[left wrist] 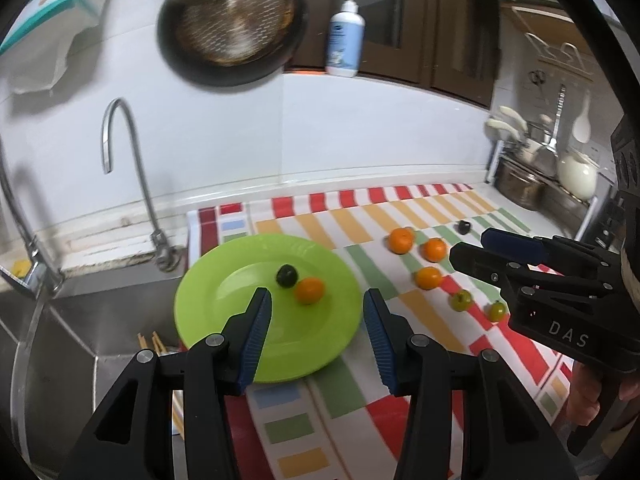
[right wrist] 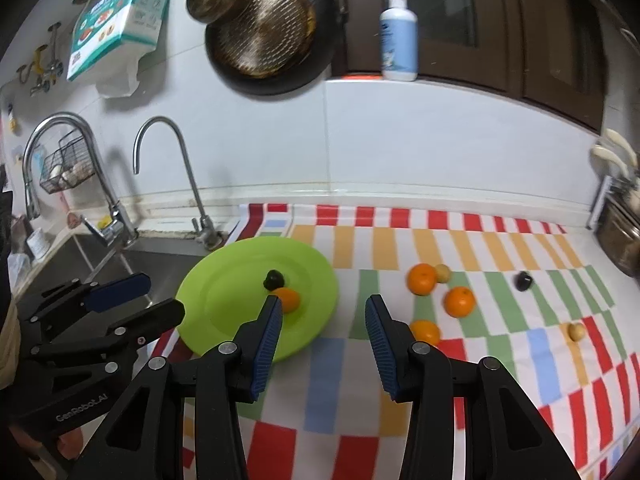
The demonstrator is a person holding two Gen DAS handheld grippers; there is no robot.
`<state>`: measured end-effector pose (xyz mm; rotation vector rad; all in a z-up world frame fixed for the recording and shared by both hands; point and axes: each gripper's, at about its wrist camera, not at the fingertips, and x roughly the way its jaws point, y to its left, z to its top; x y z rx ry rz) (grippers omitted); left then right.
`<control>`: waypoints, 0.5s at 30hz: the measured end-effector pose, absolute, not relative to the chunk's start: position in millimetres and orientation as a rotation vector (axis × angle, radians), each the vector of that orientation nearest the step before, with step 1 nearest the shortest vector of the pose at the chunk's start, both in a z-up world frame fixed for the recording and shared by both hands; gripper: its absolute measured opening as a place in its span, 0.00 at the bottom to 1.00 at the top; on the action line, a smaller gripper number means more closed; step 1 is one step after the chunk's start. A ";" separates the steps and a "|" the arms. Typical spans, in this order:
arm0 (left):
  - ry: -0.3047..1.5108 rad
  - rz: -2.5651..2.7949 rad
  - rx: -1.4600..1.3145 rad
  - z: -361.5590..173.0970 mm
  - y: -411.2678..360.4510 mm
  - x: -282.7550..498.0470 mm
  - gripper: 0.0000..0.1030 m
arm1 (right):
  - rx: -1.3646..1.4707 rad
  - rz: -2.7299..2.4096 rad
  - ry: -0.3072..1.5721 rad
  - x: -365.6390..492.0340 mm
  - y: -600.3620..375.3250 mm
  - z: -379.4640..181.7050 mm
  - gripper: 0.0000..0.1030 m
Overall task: Organize fruits
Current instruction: 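Withdraw both open tools from the plate back toward the fruit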
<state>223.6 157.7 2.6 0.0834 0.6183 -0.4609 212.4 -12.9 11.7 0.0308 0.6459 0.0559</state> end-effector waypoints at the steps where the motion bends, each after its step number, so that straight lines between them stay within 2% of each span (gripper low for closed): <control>1: 0.612 -0.473 0.089 4.3 154.9 222.4 0.47 | 0.032 0.046 0.643 208.7 -15.7 13.1 0.43; 7: 0.574 -0.529 0.117 14.3 138.7 216.2 0.56 | 0.029 -0.036 0.607 186.6 -29.3 25.3 0.43; 9: 0.564 -0.549 0.127 17.1 132.7 215.3 0.57 | 0.023 -0.069 0.590 179.9 -32.9 28.9 0.54; 10: 0.561 -0.558 0.131 18.1 129.8 215.0 0.58 | 0.021 -0.087 0.581 176.6 -34.7 30.3 0.56; 15: 0.527 -0.616 0.158 21.6 111.8 211.1 0.65 | 0.021 -0.180 0.553 161.3 -50.6 34.3 0.57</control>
